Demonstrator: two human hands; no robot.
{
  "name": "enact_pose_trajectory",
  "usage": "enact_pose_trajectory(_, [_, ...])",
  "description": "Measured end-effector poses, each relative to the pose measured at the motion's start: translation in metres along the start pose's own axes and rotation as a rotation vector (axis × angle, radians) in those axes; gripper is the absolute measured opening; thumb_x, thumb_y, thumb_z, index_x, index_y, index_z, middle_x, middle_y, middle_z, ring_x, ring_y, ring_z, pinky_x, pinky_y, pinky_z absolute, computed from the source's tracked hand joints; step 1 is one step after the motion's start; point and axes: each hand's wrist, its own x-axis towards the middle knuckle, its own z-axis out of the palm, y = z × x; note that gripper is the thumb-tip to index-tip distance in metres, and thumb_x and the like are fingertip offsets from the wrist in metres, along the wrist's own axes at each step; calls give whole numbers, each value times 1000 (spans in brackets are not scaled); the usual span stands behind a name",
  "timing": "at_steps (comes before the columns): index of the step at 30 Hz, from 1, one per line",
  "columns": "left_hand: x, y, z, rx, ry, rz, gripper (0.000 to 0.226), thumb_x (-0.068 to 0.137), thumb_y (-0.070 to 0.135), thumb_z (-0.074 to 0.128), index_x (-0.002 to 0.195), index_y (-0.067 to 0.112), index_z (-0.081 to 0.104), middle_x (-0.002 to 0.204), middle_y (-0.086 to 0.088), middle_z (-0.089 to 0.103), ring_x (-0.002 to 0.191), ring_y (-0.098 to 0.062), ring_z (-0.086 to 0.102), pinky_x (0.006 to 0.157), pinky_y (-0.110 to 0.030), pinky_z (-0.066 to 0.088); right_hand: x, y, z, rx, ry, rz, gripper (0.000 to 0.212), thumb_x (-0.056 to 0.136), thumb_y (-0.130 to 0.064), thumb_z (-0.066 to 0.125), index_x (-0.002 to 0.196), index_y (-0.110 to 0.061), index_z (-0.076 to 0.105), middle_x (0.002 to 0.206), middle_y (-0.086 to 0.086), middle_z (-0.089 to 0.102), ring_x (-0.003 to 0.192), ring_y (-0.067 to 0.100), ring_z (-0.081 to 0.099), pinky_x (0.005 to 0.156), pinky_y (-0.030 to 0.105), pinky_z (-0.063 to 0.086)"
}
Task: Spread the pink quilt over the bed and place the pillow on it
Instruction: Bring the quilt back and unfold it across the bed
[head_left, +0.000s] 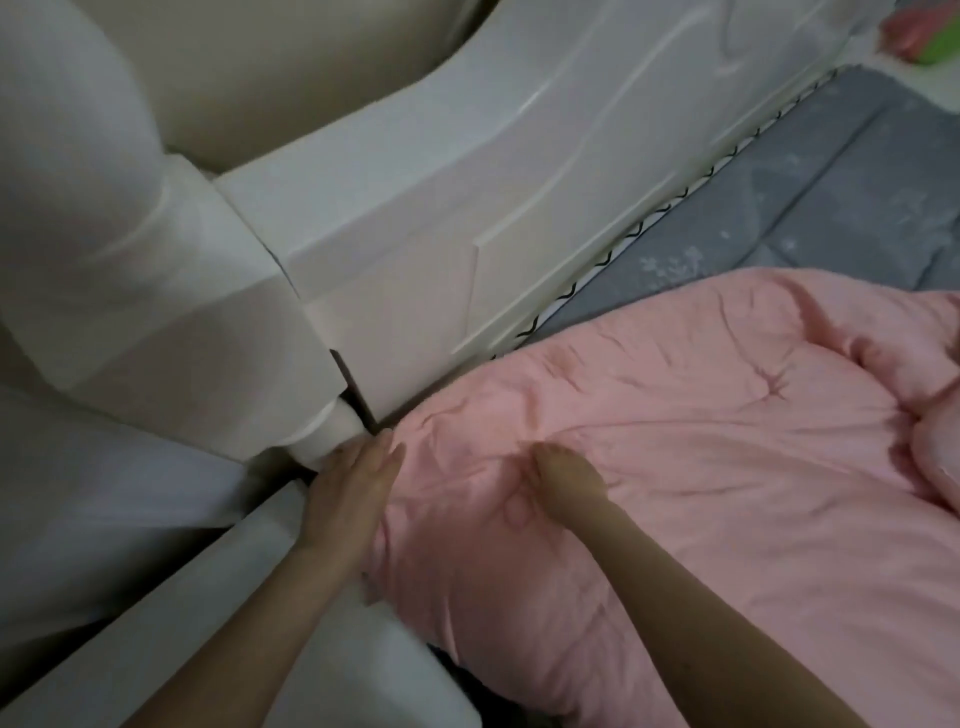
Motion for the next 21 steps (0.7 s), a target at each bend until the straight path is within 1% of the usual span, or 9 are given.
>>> enact_pose_trajectory(2, [-10,13,15,-14,-13,64,45,70,9,34,93,11,72,104,-11,70,92,-32,67,75,-42,56,-11,20,28,-3,30,-39,50,95,-41,29,132,-13,47,139,11,48,125,28,49,102,36,38])
enact_pose_trajectory(3, [-13,20,20,-43,-34,95,44,69,13,35,91,13,73,103,-8,70,92,-30,68,74,-39,57,-17,29,36,-20,78,-78,55,90,-43,28,129,-11,51,136,11,52,122,28,53,100,38,42])
enact_pose_trajectory(5, [-16,37,30,-83,-109,150,38,68,21,42,87,18,74,102,-4,71,90,-24,69,71,-33,56,-30,49,49,-38,140,-96,53,83,-42,34,118,-11,60,124,11,62,111,28,62,87,44,54])
enact_pose_trajectory(7, [-19,54,40,-108,-197,183,36,64,34,56,94,21,71,111,-4,69,96,-22,68,75,-32,55,-47,67,59,-60,156,-45,52,82,-44,38,121,-16,57,127,8,62,112,25,62,86,46,54])
enact_pose_trajectory(9, [-22,69,51,-145,-282,189,50,62,45,65,106,22,65,125,-5,61,110,-24,61,84,-36,53,-66,85,68,-81,184,51,56,85,-50,33,123,-17,59,130,6,60,115,24,61,90,47,50])
enact_pose_trajectory(12, [-27,85,62,-122,-383,167,66,63,63,48,115,26,61,132,-4,55,119,-26,53,91,-41,49,-95,110,86,-53,215,143,62,87,-56,29,123,-16,60,131,8,58,118,27,58,94,50,45])
enact_pose_trajectory(15, [-27,83,78,-101,-472,90,79,57,73,40,120,29,59,134,-4,54,122,-25,51,91,-45,46,-129,138,110,0,172,285,70,82,-59,26,131,-17,53,142,5,48,131,25,46,105,48,35])
enact_pose_trajectory(18, [-27,76,97,-41,-496,108,83,62,75,34,130,29,50,141,-4,46,128,-26,43,97,-50,38,-165,164,135,-21,34,408,77,83,-66,15,146,-23,25,157,1,17,145,19,16,115,46,13])
enact_pose_trajectory(21, [-33,93,98,-15,-484,85,78,70,67,32,131,22,52,143,-10,44,131,-32,40,100,-55,31,-202,192,151,72,-57,563,72,90,-62,23,149,-21,13,159,1,5,146,20,4,117,47,7])
